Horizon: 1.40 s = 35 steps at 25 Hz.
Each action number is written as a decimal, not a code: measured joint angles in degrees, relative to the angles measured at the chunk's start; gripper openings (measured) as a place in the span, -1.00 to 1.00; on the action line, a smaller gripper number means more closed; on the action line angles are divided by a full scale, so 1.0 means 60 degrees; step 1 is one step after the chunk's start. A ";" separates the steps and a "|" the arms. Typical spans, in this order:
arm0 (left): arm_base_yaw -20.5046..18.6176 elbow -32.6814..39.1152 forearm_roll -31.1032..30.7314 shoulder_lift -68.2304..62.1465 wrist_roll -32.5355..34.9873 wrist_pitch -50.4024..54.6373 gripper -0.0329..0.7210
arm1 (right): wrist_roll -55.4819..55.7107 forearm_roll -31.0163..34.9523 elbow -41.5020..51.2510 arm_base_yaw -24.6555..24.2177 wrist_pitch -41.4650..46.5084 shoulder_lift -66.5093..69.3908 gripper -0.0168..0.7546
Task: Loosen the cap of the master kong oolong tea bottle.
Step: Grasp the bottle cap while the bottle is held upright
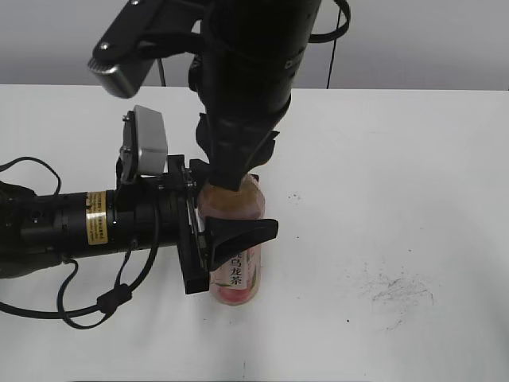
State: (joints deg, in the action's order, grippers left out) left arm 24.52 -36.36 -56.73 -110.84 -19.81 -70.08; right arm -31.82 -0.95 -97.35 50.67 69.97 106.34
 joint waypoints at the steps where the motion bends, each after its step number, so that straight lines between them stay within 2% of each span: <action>1: 0.0000 0.0000 -0.0023 0.0000 0.0011 -0.0009 0.27 | -0.0743 0.0010 0.0000 0.0000 0.0015 0.0000 -0.25; 6: 0.0000 0.0000 -0.0041 0.0000 0.0041 -0.0009 0.27 | -0.4309 0.0018 0.0000 0.0000 0.0023 0.0000 -0.25; 18: 0.0000 0.0000 -0.0007 0.0000 0.0057 -0.0009 0.27 | -1.5396 -0.0046 -0.0019 0.0009 -0.0055 0.0000 -0.25; 21: 0.0000 0.0000 -0.0001 0.0000 0.0057 -0.0009 0.27 | -1.7323 0.0019 -0.0019 0.0009 -0.0075 0.0000 -0.25; 27: 0.0000 0.0000 -0.0001 0.0000 0.0048 -0.0009 0.27 | -1.8931 0.0072 -0.0067 0.0009 -0.0093 0.0000 -0.25; 35: 0.0000 0.0000 -0.0020 0.0000 0.0048 -0.0018 0.27 | -1.9239 0.0158 -0.0244 0.0009 0.0054 0.0030 -0.25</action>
State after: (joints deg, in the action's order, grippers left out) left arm 24.52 -36.36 -56.85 -110.84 -19.52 -70.19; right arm -147.26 0.00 -98.81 50.72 70.30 106.52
